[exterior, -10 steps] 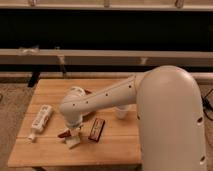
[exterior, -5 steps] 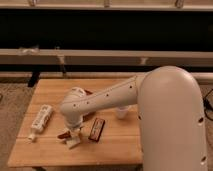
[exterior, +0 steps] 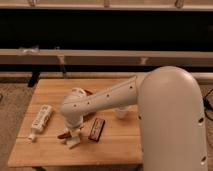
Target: Place the pepper on the white sponge
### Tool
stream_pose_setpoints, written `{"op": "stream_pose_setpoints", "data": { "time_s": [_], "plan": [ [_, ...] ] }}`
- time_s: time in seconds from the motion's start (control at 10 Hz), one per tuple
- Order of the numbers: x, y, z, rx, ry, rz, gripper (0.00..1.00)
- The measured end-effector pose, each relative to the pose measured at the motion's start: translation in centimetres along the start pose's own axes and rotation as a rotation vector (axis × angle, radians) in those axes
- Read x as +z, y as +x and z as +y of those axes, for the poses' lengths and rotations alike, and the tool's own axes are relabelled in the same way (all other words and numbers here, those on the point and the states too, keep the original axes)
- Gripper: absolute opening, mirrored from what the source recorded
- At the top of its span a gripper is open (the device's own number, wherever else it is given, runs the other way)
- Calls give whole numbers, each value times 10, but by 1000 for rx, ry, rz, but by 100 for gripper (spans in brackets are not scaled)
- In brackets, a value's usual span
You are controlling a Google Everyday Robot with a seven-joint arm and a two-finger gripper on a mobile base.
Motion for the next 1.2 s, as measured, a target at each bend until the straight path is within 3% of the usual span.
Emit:
{"op": "stream_pose_setpoints", "data": {
  "time_s": [0.9, 1.2],
  "plan": [
    [-10, 7, -6, 13, 26, 11, 80],
    [-18, 16, -9, 31, 14, -20, 80]
  ]
}}
